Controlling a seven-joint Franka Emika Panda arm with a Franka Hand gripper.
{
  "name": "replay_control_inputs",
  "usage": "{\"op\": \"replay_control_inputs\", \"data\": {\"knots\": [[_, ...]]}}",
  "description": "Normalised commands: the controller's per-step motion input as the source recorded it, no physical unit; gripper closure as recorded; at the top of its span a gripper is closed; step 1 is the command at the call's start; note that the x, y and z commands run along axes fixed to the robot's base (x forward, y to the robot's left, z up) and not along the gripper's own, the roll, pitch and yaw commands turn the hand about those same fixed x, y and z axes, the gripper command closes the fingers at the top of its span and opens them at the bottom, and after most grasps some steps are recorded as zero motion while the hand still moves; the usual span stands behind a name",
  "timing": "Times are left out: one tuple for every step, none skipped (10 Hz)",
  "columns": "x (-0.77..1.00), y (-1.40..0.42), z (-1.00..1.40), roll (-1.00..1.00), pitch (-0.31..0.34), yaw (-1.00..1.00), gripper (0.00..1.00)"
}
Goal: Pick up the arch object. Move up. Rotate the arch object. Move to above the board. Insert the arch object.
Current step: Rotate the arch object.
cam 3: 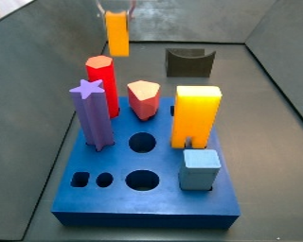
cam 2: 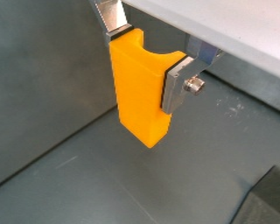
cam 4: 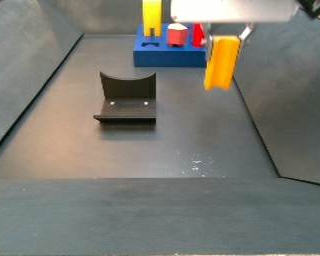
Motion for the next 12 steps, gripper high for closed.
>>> {"op": "replay_control_inputs", "data": {"knots": [[0.03,0.02,-1.00,-0.07,-0.043,-0.05,1.00],[0.03,0.01,-0.90,-0.08,-0.045,-0.04,1.00],[0.03,0.01,-0.76,-0.08,-0.047,-0.04,1.00],[0.02,0.01,-0.58,-0.09,-0.043,-0.04,1.00],[0.03,0.01,-0.49,-0.09,-0.042,-0.04,1.00],[0.03,0.01,-0.31,-0.10,-0.039,-0.03,1.00],[0.02,0.00,-0.20,-0.10,-0.021,-0.03,1.00],[0.02,0.00,-0.20,-0.10,-0.021,-0.03,1.00],[0.01,0.00,-0.20,-0.10,-0.011,-0.03,1.00],[0.00,0.00,0.00,-0.10,-0.012,-0.03,0.00],[0.00,0.00,1.00,-0.10,-0.014,-0.03,0.00],[-0.02,0.00,1.00,-0.10,0.001,-0.03,0.00]]}}
